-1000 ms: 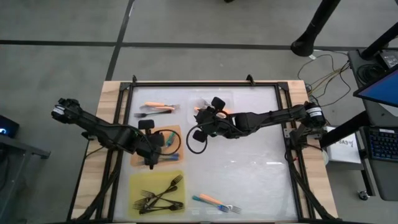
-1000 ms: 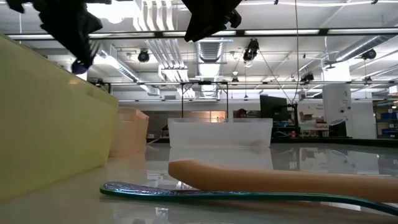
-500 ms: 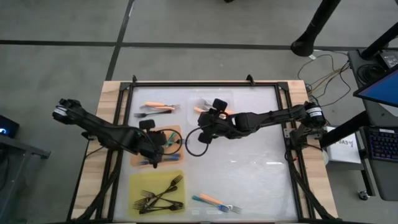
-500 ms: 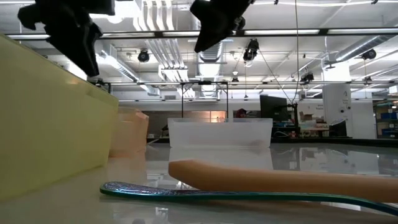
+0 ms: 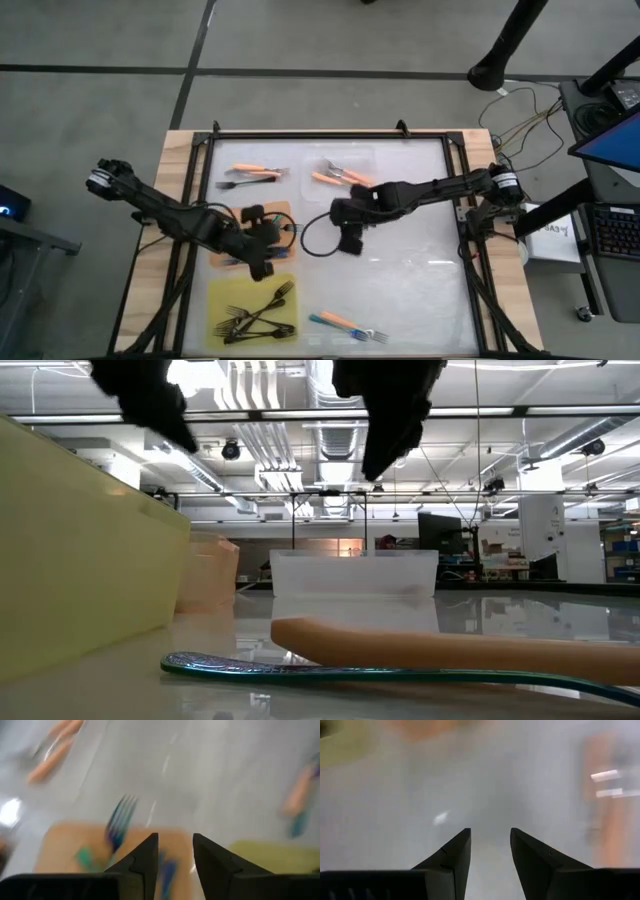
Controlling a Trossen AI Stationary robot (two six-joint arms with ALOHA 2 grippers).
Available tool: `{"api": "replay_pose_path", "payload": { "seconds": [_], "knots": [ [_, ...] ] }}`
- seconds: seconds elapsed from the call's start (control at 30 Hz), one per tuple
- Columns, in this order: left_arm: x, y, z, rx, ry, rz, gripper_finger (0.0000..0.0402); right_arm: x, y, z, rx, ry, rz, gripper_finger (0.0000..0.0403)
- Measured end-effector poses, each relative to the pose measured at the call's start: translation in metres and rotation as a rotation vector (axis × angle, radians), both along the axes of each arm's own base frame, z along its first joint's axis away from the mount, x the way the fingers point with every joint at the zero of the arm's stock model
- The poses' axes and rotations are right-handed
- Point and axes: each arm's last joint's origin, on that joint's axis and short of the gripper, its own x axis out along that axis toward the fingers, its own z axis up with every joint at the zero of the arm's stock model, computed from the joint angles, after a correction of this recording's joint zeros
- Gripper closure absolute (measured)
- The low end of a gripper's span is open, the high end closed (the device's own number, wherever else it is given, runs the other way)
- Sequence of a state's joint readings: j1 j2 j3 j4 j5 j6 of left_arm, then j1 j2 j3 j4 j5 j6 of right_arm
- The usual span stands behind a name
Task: Sort silverware by color (type)
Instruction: Put the orange fork into the transparent bin
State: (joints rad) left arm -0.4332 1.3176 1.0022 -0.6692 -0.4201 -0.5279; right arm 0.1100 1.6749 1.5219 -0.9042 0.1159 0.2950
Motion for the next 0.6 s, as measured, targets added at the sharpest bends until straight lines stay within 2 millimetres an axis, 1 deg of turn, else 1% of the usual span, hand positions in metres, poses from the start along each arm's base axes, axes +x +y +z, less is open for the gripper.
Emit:
{"api": "replay_pose_path", "payload": {
  "seconds": [0.1,0.2,0.3,0.43,0.6],
  "knots": [
    [0.009,-0.012,0.010,-0.027,-0.147,-0.080,0.0298,-0.001,0.018,-0.003,0.159,0.031,0.069,0.0273],
    [0.014,-0.023,0.019,-0.049,-0.260,-0.135,0.0299,-0.004,0.037,-0.004,0.178,0.040,0.093,0.0273],
    [0.016,-0.034,0.020,-0.077,-0.310,-0.163,0.0299,-0.008,0.058,-0.005,0.187,0.038,0.111,0.0273],
    [0.018,-0.054,0.010,-0.126,-0.314,-0.182,0.0299,-0.017,0.088,-0.006,0.172,0.025,0.121,0.0273],
    [0.024,-0.086,-0.006,-0.213,-0.346,-0.206,0.0299,-0.031,0.122,-0.007,0.198,0.031,0.117,0.0273]
  ]
}}
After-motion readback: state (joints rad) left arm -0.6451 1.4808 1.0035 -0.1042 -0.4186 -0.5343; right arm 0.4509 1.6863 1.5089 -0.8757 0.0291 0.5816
